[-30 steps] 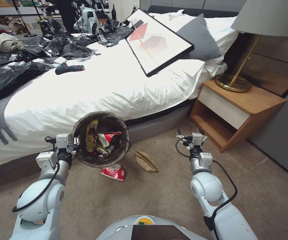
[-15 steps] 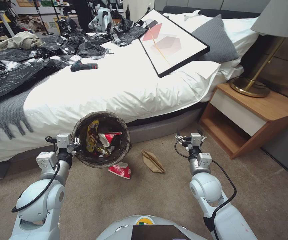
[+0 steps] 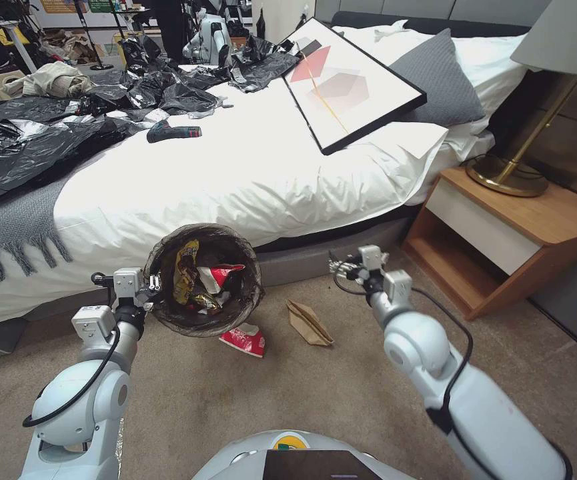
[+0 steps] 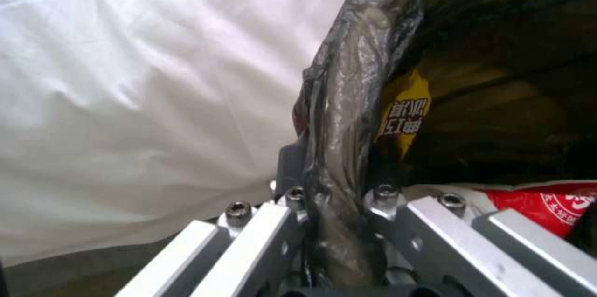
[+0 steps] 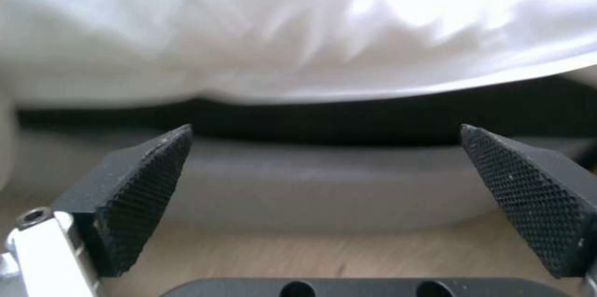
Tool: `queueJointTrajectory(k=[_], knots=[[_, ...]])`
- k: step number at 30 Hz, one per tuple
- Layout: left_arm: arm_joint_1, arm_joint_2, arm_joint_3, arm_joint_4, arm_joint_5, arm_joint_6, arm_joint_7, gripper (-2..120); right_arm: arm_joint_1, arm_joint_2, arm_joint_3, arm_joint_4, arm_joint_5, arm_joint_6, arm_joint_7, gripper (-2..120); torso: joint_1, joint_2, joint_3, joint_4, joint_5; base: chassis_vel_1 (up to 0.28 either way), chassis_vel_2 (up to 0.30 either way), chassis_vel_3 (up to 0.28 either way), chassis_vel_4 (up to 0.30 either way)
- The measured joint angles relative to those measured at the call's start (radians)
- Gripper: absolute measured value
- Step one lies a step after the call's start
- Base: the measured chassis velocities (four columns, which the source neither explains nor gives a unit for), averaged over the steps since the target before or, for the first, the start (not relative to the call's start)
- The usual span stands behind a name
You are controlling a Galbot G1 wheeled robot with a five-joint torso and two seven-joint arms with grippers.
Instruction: Pick up the trash bin, then pick up the garbage from the floor and place it into the trash bin.
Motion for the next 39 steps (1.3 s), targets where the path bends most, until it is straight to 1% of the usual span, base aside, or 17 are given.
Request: queueJointTrajectory(k=[2, 3, 4, 5, 7, 8, 10, 11, 13, 14, 16, 17, 18, 20, 23, 30, 39], knots=[[0.009, -0.008, -0.004, -0.013, 0.005, 0.002, 0.001, 0, 0.116, -0.039, -0.086, -0.031, 0.156, -0.128, -0.002, 100, 0.0, 0.0, 0.0, -0.0002, -0.0002, 0.0, 0.0, 0.0, 0.0], [0.009, -0.008, -0.004, -0.013, 0.005, 0.002, 0.001, 0, 0.116, -0.039, -0.086, -0.031, 0.156, -0.128, -0.002, 100, 0.0, 0.0, 0.0, -0.0002, -0.0002, 0.0, 0.0, 0.0, 0.0], [0.014, -0.012, -0.007, -0.017, 0.007, 0.001, 0.002, 0, 0.165, -0.042, -0.121, -0.058, 0.22, -0.175, -0.006, 100, 0.0, 0.0, 0.0, -0.0003, 0.0, 0.0, 0.0, 0.0, 0.0], [0.014, -0.012, -0.007, -0.017, 0.007, 0.001, 0.002, 0, 0.165, -0.042, -0.121, -0.058, 0.22, -0.175, -0.006, 100, 0.0, 0.0, 0.0, -0.0003, 0.0, 0.0, 0.0, 0.0, 0.0], [0.022, -0.018, -0.01, -0.019, 0.011, -0.001, 0.003, 0, 0.247, -0.037, -0.189, -0.124, 0.299, -0.199, -0.009, 100, 0.0, 0.0, 0.0, -0.0005, -0.0002, 0.0, 0.0, 0.0, 0.0], [0.022, -0.018, -0.01, -0.019, 0.011, -0.001, 0.003, 0, 0.247, -0.037, -0.189, -0.124, 0.299, -0.199, -0.009, 100, 0.0, 0.0, 0.0, -0.0005, -0.0002, 0.0, 0.0, 0.0, 0.0], [0.026, -0.022, -0.012, -0.021, 0.015, -0.003, 0.005, 0, 0.334, -0.02, -0.265, -0.205, 0.358, -0.201, -0.006, 100, 0.0, 0.0, 0.0, -0.0001, -0.0002, 0.0, 0.0, 0.0, 0.0], [0.026, -0.022, -0.012, -0.021, 0.015, -0.003, 0.005, 0, 0.334, -0.02, -0.265, -0.205, 0.358, -0.201, -0.006, 100, 0.0, 0.0, 0.0, -0.0001, -0.0002, 0.0, 0.0, 0.0, 0.0], [0.025, -0.025, -0.012, -0.026, 0.021, -0.002, 0.006, 0, 0.393, 0.003, -0.327, -0.273, 0.386, -0.2, -0.005, 100, 0.0, 0.0, 0.0, -0.0002, -0.0002, 0.0, 0.0, 0.0, 0.0], [0.025, -0.025, -0.012, -0.026, 0.021, -0.002, 0.006, 0, 0.393, 0.003, -0.327, -0.273, 0.386, -0.2, -0.005, 100, 0.0, 0.0, 0.0, -0.0002, -0.0002, 0.0, 0.0, 0.0, 0.0], [0.028, -0.028, -0.012, -0.039, 0.026, 0.002, 0.006, 0, 0.42, 0.021, -0.365, -0.324, 0.387, -0.198, -0.006, 100, 0.0, 0.0, 0.0, -0.0004, -0.0005, 0.0, 0.0, 0.0, 0.0], [0.037, -0.031, -0.01, -0.06, 0.023, 0.026, -0.001, 0, 0.436, 0.038, -0.391, -0.364, 0.386, -0.197, -0.007, 100, 0.0, 0.0, 0.0, -0.0004, -0.0002, 0.0, 0.0, 0.0, 0.0], [0.037, -0.031, -0.01, -0.06, 0.023, 0.026, -0.001, 0, 0.436, 0.038, -0.391, -0.364, 0.386, -0.197, -0.007, 100, 0.0, 0.0, 0.0, -0.0004, -0.0002, 0.0, 0.0, 0.0, 0.0], [0.065, -0.035, -0.003, -0.106, 0.013, 0.07, -0.016, 0, 0.451, 0.064, -0.417, -0.422, 0.375, -0.195, -0.01, 100, 0.0, 0.0, 0.0, -0.0004, -0.0003, 0.0, 0.0, 0.0, 0.0], [0.087, -0.038, 0.003, -0.131, 0.013, 0.093, -0.027, 0, 0.451, 0.081, -0.422, -0.451, 0.36, -0.193, -0.016, 100, 0.0, 0.0, 0.0, -0.0003, 0.0001, 0.0, 0.0, 0.0, 0.0], [0.129, -0.04, 0.019, -0.133, 0.012, 0.147, -0.059, 0, 0.433, 0.088, -0.423, -0.479, 0.324, -0.191, -0.031, 100, 0.0, 0.0, 0.0, -0.0003, -0.0002, 0.0, 0.0, 0.0, 0.0], [0.159, -0.037, 0.027, -0.133, 0.007, 0.172, -0.074, 0, 0.425, 0.088, -0.431, -0.507, 0.312, -0.189, -0.044, 100, 0.0, 0.0, 0.0, -0.0004, -0.0002, 0.0, 0.0, 0.0, 0.0]])
